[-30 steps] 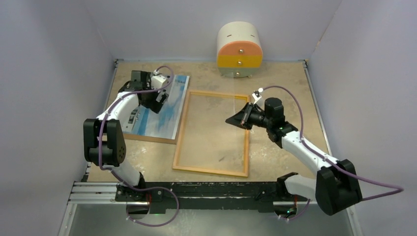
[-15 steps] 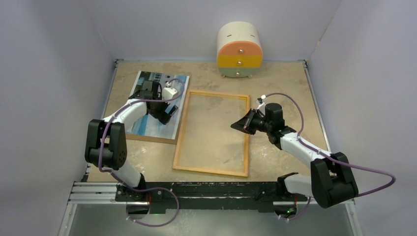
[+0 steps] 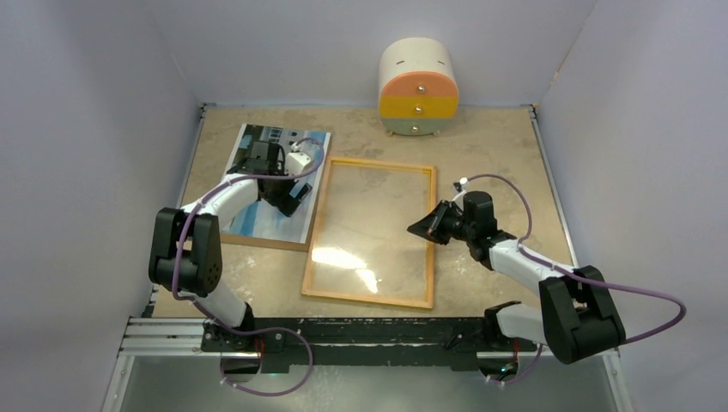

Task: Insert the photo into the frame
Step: Place the photo frame item in the photo frame.

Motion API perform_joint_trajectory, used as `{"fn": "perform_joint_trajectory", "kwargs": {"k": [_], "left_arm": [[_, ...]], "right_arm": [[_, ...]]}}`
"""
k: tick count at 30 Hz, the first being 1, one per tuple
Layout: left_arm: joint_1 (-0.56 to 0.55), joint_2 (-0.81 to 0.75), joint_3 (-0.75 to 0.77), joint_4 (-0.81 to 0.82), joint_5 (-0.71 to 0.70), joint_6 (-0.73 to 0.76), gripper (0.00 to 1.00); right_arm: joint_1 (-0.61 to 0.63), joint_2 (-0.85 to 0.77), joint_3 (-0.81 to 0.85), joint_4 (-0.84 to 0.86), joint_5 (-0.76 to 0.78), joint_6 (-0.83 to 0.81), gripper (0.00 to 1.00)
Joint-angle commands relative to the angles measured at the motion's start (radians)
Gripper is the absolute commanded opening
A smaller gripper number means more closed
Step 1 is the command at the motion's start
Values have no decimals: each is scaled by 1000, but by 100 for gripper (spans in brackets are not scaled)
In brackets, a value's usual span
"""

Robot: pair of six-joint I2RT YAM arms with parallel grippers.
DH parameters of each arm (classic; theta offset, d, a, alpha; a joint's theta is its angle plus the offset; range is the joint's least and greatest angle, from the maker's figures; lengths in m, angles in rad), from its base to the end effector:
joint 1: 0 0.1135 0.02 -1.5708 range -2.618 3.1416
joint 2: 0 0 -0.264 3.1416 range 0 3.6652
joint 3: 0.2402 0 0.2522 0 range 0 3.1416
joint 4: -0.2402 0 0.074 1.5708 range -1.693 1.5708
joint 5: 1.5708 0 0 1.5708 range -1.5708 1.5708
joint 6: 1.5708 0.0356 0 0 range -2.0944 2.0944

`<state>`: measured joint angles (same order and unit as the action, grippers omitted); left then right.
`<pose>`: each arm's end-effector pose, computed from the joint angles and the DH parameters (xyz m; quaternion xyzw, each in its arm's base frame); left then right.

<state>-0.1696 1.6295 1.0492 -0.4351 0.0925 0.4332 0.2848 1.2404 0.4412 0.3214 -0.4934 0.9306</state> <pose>0.3256 -0.0591 0.1999 0.2973 0.9136 -0.0081 0.2773 0.2272 0.0841 0.1810 0.1425 0.8259 0.4590 0.2946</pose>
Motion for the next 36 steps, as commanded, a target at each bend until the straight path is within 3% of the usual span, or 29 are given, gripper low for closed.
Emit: {"fn": "perform_joint_trajectory", "kwargs": {"k": [1, 36], "left_arm": [[-19, 11, -14, 41, -15, -6, 100], [-93, 46, -77, 130, -14, -34, 100]], "right_arm": [[-4, -36, -22, 77, 40, 14, 0], [-4, -9, -141, 214, 102, 96, 0]]}}
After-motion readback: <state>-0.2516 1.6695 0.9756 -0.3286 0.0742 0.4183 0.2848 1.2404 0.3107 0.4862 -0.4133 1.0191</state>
